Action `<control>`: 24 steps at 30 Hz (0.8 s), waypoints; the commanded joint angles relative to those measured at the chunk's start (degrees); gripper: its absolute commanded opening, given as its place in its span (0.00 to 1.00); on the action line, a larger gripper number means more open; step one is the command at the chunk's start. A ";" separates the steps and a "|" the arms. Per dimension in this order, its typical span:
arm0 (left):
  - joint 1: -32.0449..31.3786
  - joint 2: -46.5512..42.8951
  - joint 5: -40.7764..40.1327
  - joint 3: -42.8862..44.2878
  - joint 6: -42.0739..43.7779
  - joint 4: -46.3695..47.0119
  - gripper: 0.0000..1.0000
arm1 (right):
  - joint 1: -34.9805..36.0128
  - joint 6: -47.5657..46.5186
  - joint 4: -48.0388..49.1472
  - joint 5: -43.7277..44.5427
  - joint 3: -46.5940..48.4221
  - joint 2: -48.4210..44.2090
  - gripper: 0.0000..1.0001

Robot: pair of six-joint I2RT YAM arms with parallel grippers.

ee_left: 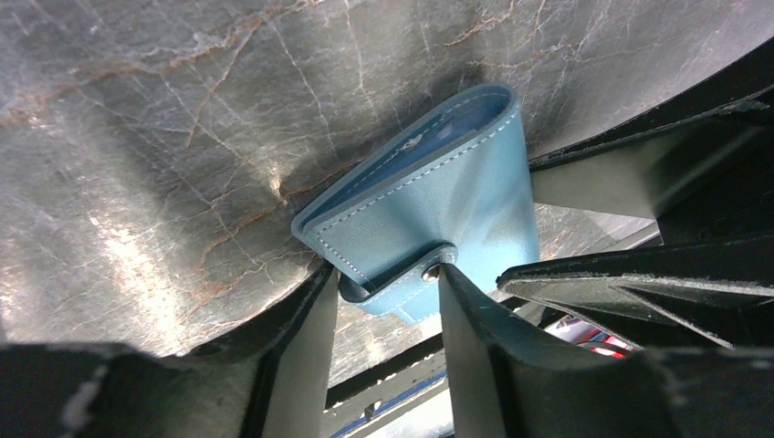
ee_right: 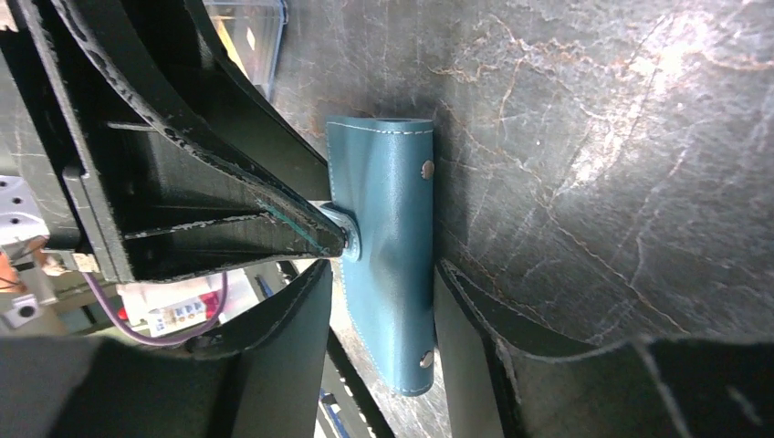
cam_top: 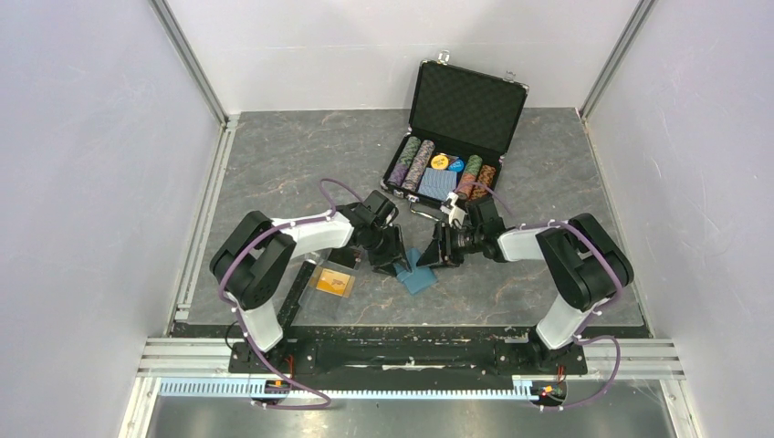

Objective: Put the credit cards into the card holder
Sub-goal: Pick up the card holder from the center of the board.

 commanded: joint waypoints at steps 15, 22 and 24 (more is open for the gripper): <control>-0.39 -8.08 -1.04 1.38 1.67 8.49 0.58 | 0.29 4.59 5.93 -4.36 3.45 -0.68 0.00; -0.40 -16.98 -14.78 8.38 10.16 -1.89 0.92 | 0.29 0.91 -3.56 0.81 10.20 -6.10 0.00; -0.34 -19.84 -20.07 9.78 12.14 -4.11 1.00 | 0.28 0.76 -4.89 2.10 12.26 -7.86 0.00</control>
